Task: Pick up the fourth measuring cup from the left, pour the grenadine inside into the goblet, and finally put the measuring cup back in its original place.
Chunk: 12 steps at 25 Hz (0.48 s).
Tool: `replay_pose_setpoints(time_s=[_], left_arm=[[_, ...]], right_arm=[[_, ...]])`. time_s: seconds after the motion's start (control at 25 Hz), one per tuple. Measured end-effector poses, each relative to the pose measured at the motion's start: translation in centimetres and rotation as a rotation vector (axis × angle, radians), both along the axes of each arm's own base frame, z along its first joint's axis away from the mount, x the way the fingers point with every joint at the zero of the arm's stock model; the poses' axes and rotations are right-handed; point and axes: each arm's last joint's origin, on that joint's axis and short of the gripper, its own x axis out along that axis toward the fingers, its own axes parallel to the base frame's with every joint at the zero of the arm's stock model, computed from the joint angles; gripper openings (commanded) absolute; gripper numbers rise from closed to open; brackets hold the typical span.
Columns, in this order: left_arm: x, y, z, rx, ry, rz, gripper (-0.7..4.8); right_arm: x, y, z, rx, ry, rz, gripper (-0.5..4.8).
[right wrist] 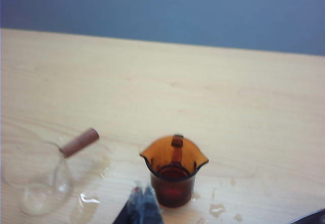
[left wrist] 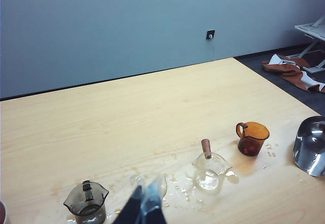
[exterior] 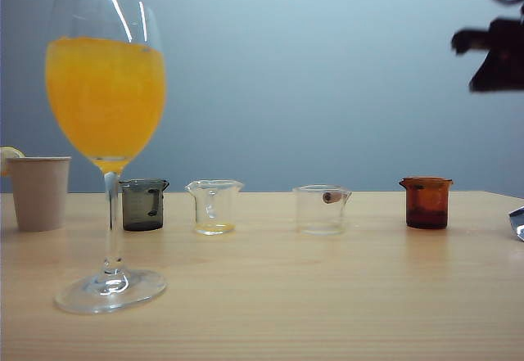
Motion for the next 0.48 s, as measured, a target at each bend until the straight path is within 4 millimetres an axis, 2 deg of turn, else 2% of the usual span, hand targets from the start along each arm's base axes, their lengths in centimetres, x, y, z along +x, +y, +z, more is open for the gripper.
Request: replay_pose_setpoints(time_s=[0.12, 0.2, 0.24, 0.28, 0.32, 0.36, 0.48], left_arm=[[0.0, 0.0, 0.0, 0.000, 0.000, 0.000, -0.04], [0.0, 0.0, 0.0, 0.000, 0.000, 0.000, -0.04], [0.0, 0.0, 0.0, 0.000, 0.000, 0.000, -0.04], [0.0, 0.0, 0.0, 0.000, 0.000, 0.000, -0.04], [0.0, 0.0, 0.0, 0.000, 0.000, 0.000, -0.04], [0.0, 0.0, 0.0, 0.000, 0.000, 0.000, -0.04], [0.0, 0.0, 0.0, 0.000, 0.000, 0.000, -0.04]], right_arm=[[1.0, 0.3, -2.7, -0.019, 0.066, -0.002, -0.05], [1.8, 0.5, -3.6, -0.011, 0.067, -0.005, -0.03], [2.1, 0.6, -3.9, 0.002, 0.070, -0.008, 0.79], [2.5, 0.7, -4.6, 0.013, 0.095, -0.012, 3.00], [2.8, 0.8, -5.1, 0.016, 0.101, -0.013, 4.25], [3.0, 0.8, -5.5, 0.018, 0.105, -0.014, 4.79], [3.5, 1.0, -6.6, 0.018, 0.111, -0.015, 4.79]])
